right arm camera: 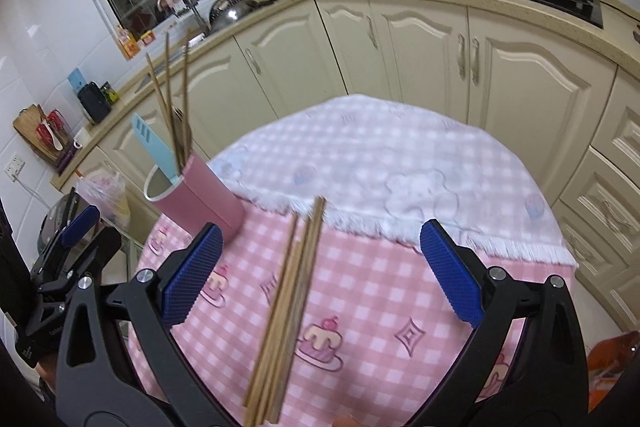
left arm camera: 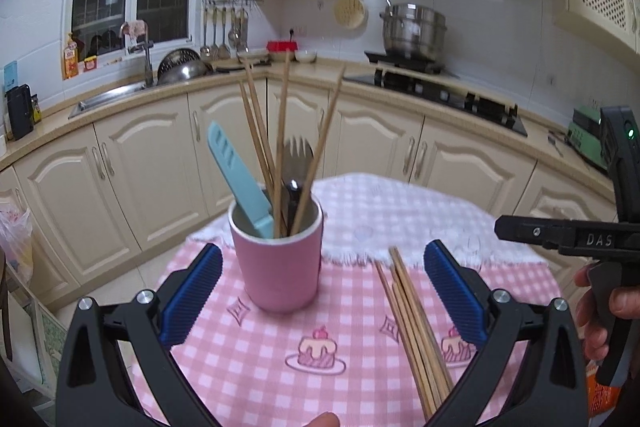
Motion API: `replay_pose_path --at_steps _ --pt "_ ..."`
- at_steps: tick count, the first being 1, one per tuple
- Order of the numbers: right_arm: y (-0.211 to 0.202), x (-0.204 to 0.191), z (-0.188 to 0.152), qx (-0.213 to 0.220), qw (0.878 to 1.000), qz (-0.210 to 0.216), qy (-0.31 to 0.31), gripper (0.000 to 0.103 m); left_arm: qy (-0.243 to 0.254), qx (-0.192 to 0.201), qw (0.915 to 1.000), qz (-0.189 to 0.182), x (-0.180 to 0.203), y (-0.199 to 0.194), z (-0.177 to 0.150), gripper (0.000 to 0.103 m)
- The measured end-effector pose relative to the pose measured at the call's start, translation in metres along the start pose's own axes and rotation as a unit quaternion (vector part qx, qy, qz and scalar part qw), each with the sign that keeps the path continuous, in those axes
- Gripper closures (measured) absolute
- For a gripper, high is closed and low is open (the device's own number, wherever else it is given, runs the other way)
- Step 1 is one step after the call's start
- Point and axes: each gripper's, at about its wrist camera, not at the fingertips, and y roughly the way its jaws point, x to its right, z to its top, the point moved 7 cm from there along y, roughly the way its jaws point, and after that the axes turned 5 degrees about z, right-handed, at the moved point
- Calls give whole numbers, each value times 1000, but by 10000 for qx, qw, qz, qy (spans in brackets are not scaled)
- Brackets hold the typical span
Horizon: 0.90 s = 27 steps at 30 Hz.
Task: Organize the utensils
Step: 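Lower both open tools back toward the chopstick pile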
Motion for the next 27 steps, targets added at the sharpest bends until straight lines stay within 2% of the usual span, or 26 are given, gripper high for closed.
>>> replay_pose_path --at_steps 9,15,23,27 --pt "10 16 -26 -299 9993 -221 -14 6 347 -892 9954 -7 23 39 -56 4" --pt "14 30 -41 -473 9982 -359 -1 6 586 -1310 9896 -77 40 58 -85 4" --pt "21 38 -55 -674 9964 -516 -49 6 782 -1753 9814 97 48 78 -112 4" --pt "28 36 -62 -785 9951 -588 -157 6 731 -1746 9819 -10 51 78 -114 4"
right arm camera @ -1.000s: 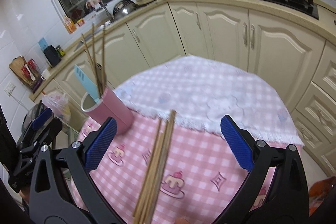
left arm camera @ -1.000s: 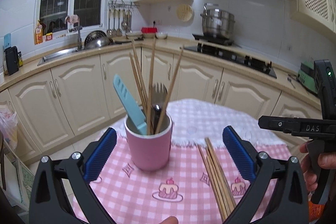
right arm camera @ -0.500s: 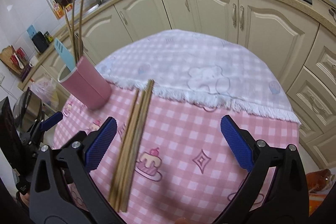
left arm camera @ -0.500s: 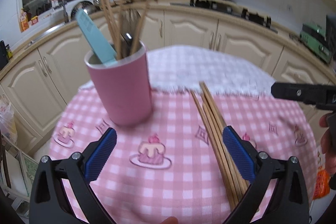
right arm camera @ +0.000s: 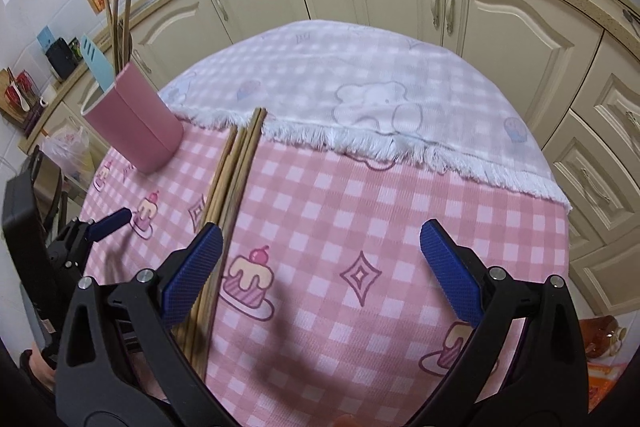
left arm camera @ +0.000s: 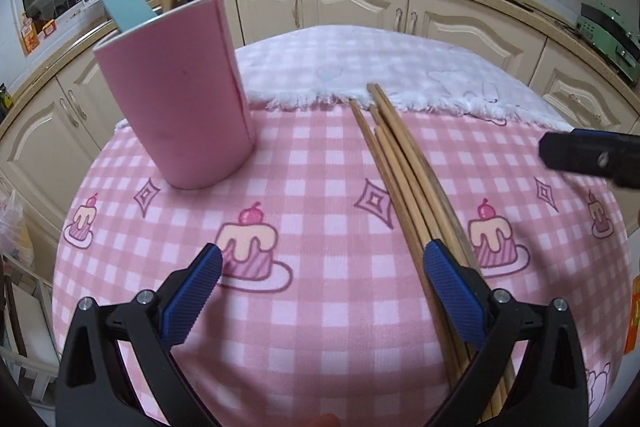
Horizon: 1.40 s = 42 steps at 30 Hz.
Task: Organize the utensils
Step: 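Lower both open tools back toward the chopstick pile, then grasp a chopstick with each tool and lift them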
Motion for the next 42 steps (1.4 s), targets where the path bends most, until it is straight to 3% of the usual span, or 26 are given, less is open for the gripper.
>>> replay_pose_path --at_steps 9,16,36,42 --pt "13 -15 -11 -192 9982 -284 -487 6 186 -179 9995 186 3 8 0 4" --pt "32 -35 -23 -446 9925 -476 -1038 6 -15 -256 9997 23 -18 10 -6 4" --pt "57 -42 -22 -1092 9855 -840 -988 6 -335 -260 9990 102 -44 9 -11 4" --pt "53 -29 -18 -964 9885 -860 -790 6 -175 -306 9993 117 -42 11 -6 4"
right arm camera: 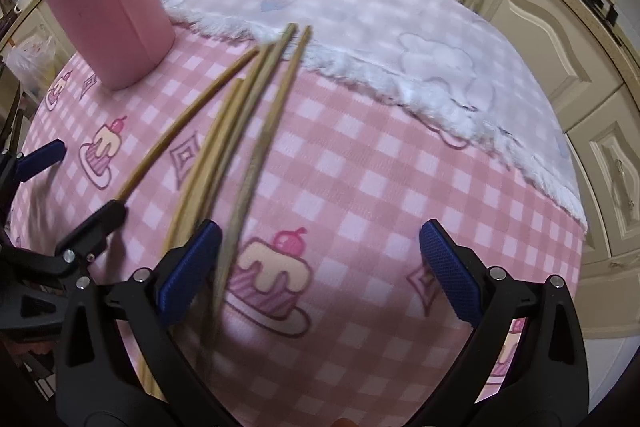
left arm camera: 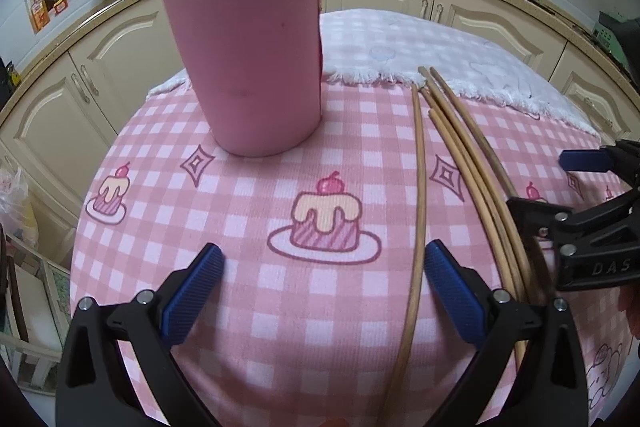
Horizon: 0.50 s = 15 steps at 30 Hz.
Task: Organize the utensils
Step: 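Grasp a chopstick with each tool and lift them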
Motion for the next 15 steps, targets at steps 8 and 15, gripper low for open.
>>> replay_pose_path --at_steps 8,15 --pt "1 20 9 -32 9997 69 216 8 805 -99 9966 136 19 17 35 5" --pt "10 -3 47 36 9998 165 -42 51 1112 -394 9921 -423 45 24 56 47"
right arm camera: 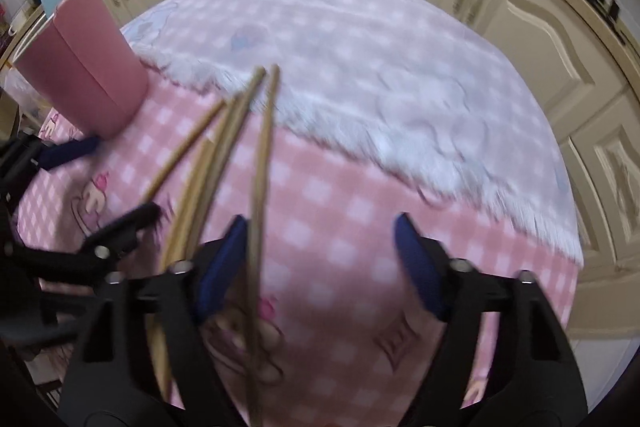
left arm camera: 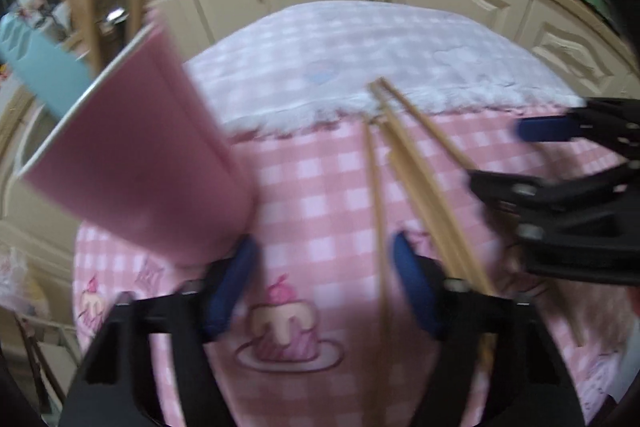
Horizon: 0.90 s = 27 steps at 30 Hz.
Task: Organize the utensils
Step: 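Grasp a chopstick with each tool and lift them, then drop the chopsticks into the pink cup with both tools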
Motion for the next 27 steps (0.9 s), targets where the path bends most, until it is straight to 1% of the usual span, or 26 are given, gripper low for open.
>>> replay_pose_path --at_steps 1,2,3,4,6,7,9,10,12,15,17,18,21,23,24,26,27 --pt "1 -4 4 6 10000 16 -67 58 54 -12 9999 -103 4 0 4 60" --pt "1 -9 7 16 9998 85 -155 76 130 -17 9997 -198 10 1 8 80" --pt "1 -12 8 7 9997 143 -196 91 199 -20 9995 -263 14 0 10 95" --pt "1 -15 9 -2 9996 216 -201 95 259 -25 9994 -214 18 0 12 99" --pt "-4 -14 6 77 9991 396 -120 97 282 7 9994 -201 21 -1 11 99" --pt "-10 -10 3 207 9984 530 8 97 172 26 9995 -275 20 -3 8 99" --pt "-19 -2 1 401 9962 741 208 97 -5 101 9996 -259 13 -9 2 99" --pt "-26 2 0 517 9947 841 285 97 -128 177 9995 -247 9 -15 -2 99" --pt "-42 10 -2 805 9899 1070 464 97 -354 334 9981 -371 4 -28 -8 99" --pt "-64 17 0 1163 9807 1418 671 97 -641 712 9944 -453 -5 -53 -10 99" --pt "-80 17 4 1439 9721 1701 738 97 -868 1013 9895 -559 -12 -71 -8 99" --pt "-87 17 5 1553 9686 1789 754 97 -1005 1217 9857 -591 -18 -83 -7 99" --pt "-107 14 13 1893 9590 1974 750 97 -1244 1670 9759 -646 -30 -108 -3 99" --pt "-118 9 20 2091 9532 2065 708 97 -1392 2071 9662 -650 -40 -130 2 99" --pt "-123 6 22 2175 9507 2104 675 97 -1427 2177 9633 -656 -43 -135 4 99" --pt "-134 0 28 2331 9458 2179 608 97 -1555 2541 9528 -591 -53 -153 8 99" --pt "-137 -2 30 2384 9441 2203 584 97 -1594 2622 9500 -582 -56 -157 9 99"
